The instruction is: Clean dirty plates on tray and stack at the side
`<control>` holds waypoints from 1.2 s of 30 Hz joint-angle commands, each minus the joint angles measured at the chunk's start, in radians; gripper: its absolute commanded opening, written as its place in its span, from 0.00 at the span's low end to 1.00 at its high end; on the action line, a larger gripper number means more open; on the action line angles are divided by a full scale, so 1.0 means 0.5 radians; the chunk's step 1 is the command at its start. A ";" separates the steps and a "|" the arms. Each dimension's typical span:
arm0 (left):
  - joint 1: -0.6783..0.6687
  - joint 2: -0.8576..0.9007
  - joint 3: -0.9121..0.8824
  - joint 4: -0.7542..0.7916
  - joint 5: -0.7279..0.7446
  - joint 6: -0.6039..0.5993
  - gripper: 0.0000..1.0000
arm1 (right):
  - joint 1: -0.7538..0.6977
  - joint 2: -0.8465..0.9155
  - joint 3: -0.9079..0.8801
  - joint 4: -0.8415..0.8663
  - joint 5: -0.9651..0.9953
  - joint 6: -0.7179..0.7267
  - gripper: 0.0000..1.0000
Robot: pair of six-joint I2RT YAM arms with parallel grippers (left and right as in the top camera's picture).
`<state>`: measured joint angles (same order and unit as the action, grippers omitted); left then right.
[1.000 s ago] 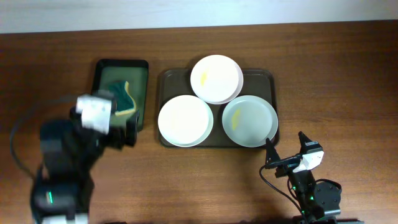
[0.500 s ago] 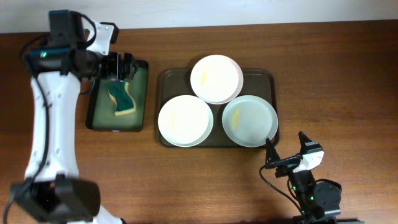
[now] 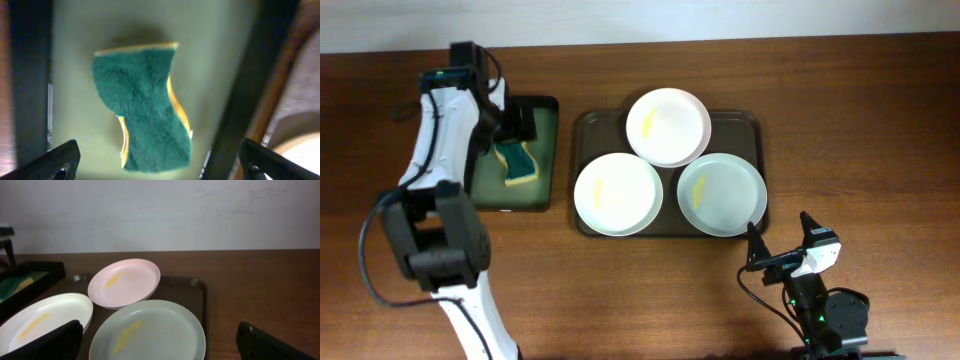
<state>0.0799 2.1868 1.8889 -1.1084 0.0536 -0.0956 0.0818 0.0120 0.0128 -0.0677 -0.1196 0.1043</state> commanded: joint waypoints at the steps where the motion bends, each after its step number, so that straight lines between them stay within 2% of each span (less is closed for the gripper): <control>1: 0.061 0.105 0.027 0.011 -0.054 -0.310 0.99 | -0.009 -0.013 -0.014 -0.007 0.017 0.001 0.98; 4: 0.092 0.182 0.027 0.056 -0.026 -0.414 0.99 | -0.009 -0.013 -0.014 -0.007 0.017 0.001 0.98; 12: 0.093 0.249 0.024 0.146 -0.035 -0.413 1.00 | -0.009 -0.013 -0.014 -0.007 0.017 0.001 0.98; 14: 0.093 0.279 0.024 0.162 -0.035 -0.413 0.93 | -0.009 -0.013 -0.014 -0.007 0.017 0.001 0.98; 16: 0.094 0.315 0.024 0.166 -0.034 -0.413 0.76 | -0.009 -0.013 -0.014 -0.007 0.017 0.001 0.98; 18: 0.093 0.330 0.024 0.165 -0.034 -0.413 0.50 | -0.009 -0.013 -0.014 -0.007 0.017 0.001 0.98; 22: 0.094 0.332 0.024 0.165 -0.034 -0.413 0.29 | -0.009 -0.013 -0.014 -0.007 0.017 0.001 0.98; 23: 0.094 0.332 0.024 0.164 -0.034 -0.413 0.21 | -0.009 -0.013 -0.014 -0.007 0.017 0.001 0.98; 24: 0.094 0.331 0.024 0.156 -0.034 -0.413 0.04 | -0.009 -0.013 -0.014 -0.007 0.017 0.001 0.98; 25: 0.094 0.331 0.024 0.147 -0.034 -0.413 0.00 | -0.009 -0.013 -0.014 -0.007 0.017 0.001 0.98; 27: 0.094 0.331 0.024 0.127 -0.033 -0.413 0.00 | -0.009 -0.013 -0.014 -0.007 0.017 0.001 0.99; 28: 0.094 0.331 0.024 0.107 -0.033 -0.413 0.17 | -0.009 -0.013 -0.014 -0.007 0.017 0.001 0.98; 29: 0.094 0.331 0.024 0.082 -0.032 -0.413 0.48 | -0.009 -0.013 -0.014 -0.007 0.017 0.001 0.98; 30: 0.093 0.331 0.024 0.051 -0.031 -0.413 0.96 | -0.009 -0.013 -0.014 -0.007 0.017 0.001 0.98; 31: 0.091 0.331 0.024 0.011 -0.026 -0.413 0.99 | -0.009 -0.013 -0.014 -0.007 0.017 0.001 0.98; 36: 0.092 0.331 0.024 -0.174 -0.011 -0.413 0.99 | -0.009 -0.013 -0.014 -0.007 0.017 0.001 0.98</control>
<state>0.1238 2.3341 1.8961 -1.1610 0.0479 -0.3031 0.0818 0.0120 0.0128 -0.0673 -0.1196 0.1047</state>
